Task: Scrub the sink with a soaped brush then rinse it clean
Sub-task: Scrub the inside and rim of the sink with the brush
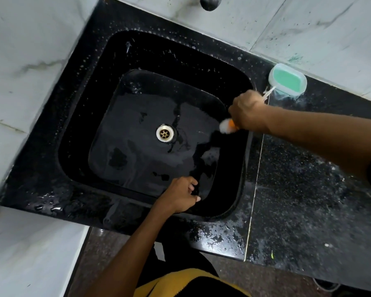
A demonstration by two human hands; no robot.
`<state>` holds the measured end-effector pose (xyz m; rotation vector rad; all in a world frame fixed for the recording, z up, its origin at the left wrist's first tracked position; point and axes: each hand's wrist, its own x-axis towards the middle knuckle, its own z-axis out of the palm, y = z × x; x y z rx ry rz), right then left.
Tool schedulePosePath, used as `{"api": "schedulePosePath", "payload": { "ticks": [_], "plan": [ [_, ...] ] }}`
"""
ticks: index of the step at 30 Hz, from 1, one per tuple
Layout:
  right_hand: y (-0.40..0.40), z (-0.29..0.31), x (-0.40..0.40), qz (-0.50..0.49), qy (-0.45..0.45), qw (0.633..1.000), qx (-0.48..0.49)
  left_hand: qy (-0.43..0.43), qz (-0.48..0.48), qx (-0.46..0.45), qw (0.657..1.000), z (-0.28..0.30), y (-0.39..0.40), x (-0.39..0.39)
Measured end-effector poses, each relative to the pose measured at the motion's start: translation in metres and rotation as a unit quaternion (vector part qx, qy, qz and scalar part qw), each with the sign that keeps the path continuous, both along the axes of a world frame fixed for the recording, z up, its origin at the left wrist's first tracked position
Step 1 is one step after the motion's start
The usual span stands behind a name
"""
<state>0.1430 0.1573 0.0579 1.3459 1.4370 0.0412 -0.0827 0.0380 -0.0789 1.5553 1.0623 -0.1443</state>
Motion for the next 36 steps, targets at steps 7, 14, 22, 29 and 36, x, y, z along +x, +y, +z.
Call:
{"api": "schedulePosePath", "payload": {
  "ticks": [7, 14, 22, 29, 36],
  "plan": [
    [0.018, 0.01, 0.001, 0.015, -0.001, 0.998, 0.054, -0.003, 0.009, -0.008, 1.0, -0.001, 0.001, -0.002],
    [-0.037, -0.003, -0.032, 0.063, 0.039, 0.993, -0.096, 0.006, 0.012, -0.016, 1.0, 0.001, 0.001, -0.001],
    [-0.091, -0.003, -0.069, 0.124, 0.076, 0.976, -0.164, 0.014, 0.004, 0.002, 1.0, 0.003, 0.001, -0.001],
    [-0.063, -0.004, -0.045, 0.041, 0.027, 0.998, -0.037, 0.02, 0.012, -0.001, 1.0, 0.001, 0.001, -0.001],
    [-0.074, 0.007, -0.07, 0.04, 0.044, 0.992, -0.112, 0.018, 0.016, 0.019, 1.0, 0.001, 0.002, -0.003]
  ]
}}
